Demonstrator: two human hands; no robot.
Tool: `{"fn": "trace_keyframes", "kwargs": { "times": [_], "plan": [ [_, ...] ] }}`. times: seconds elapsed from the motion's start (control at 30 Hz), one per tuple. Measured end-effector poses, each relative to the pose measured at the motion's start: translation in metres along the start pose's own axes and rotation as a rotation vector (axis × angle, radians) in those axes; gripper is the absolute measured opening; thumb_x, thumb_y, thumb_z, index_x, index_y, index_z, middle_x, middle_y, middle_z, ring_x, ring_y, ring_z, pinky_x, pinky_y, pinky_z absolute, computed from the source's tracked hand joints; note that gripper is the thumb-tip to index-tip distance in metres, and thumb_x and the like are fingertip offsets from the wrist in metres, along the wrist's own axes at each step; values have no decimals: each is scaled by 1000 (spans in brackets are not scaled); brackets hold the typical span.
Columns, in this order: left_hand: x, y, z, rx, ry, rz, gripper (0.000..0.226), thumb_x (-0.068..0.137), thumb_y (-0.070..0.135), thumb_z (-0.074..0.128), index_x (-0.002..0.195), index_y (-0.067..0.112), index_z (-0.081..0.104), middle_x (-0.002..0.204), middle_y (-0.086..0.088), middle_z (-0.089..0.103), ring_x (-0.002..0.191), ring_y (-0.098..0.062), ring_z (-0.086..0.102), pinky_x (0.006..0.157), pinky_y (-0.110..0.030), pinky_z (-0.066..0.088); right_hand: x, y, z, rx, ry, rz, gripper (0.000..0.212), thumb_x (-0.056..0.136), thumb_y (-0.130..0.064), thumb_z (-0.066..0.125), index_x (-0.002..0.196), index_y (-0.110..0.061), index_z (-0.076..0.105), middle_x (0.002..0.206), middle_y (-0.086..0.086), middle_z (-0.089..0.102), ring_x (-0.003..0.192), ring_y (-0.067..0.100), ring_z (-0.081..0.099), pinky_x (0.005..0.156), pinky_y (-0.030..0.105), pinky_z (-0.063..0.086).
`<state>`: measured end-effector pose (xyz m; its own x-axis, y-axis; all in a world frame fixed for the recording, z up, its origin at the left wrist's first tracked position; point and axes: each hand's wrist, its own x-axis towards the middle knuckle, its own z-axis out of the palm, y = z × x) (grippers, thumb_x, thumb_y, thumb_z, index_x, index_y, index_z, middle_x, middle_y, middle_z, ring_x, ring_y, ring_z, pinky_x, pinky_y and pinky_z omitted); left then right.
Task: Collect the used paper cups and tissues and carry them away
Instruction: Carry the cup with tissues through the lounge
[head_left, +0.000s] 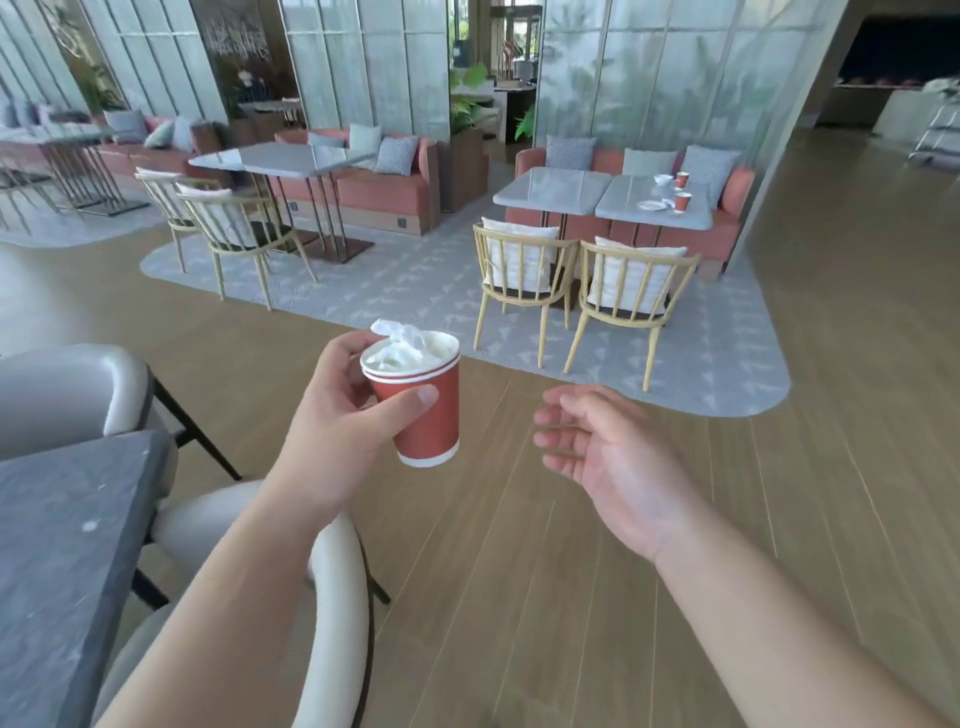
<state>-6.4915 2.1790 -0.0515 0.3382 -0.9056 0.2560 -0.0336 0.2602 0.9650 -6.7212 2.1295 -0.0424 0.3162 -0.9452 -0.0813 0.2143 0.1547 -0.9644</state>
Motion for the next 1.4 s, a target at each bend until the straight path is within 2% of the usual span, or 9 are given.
{"fn": "trace_keyframes", "kwargs": {
  "times": [0.23,0.63,0.9,1.13,1.4],
  "plan": [
    [166,-23,10,-18,-22,23,66,57,37,87,116,28,59,96,14,76,89,-4,70,72,-17,54,156,-37,15,-13,7,-60,14,94,-14,52,95,-12,66,81,0,68,73,15,63,66,29,49],
    [377,-63,29,13,-48,64,64,55,40,86,113,30,59,95,14,76,92,-8,69,73,-20,56,368,-48,11,19,7,-52,13,93,-15,54,90,-15,67,78,-1,69,70,14,64,65,28,50],
    [544,-120,46,73,-5,28,69,56,39,86,118,27,59,101,9,76,99,-16,68,84,-32,56,569,-49,13,79,-61,-16,13,93,-16,55,98,-11,65,80,0,67,70,14,63,62,26,49],
    [685,-135,27,83,105,34,64,58,35,88,114,25,59,96,13,77,89,-5,71,72,-18,55,732,-77,38,89,-163,17,13,93,-15,53,92,-12,66,80,3,67,70,16,63,66,30,47],
    [801,-169,-13,109,174,38,63,58,39,89,114,31,60,103,10,77,98,-11,70,77,-23,56,861,-75,89,65,-249,47,11,93,-14,55,92,-10,65,80,5,66,68,17,62,65,31,45]
  ]
}}
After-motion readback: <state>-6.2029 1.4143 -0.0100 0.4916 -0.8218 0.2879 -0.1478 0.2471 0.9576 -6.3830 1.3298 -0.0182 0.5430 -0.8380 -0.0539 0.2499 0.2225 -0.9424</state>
